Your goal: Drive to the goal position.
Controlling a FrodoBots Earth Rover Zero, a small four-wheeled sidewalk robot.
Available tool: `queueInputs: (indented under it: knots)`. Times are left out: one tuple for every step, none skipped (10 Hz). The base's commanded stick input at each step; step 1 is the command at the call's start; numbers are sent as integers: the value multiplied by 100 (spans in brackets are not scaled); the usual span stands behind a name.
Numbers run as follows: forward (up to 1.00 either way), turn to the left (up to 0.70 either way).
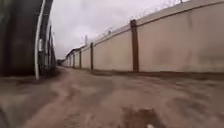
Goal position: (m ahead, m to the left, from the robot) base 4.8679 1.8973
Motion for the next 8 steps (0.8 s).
queueInputs:
  knots:
    - [85,34]
    - [85,34]
    - [85,3]
    - [85,0]
    - [85,0]
    - [85,0]
    - [85,0]
    - [85,0]
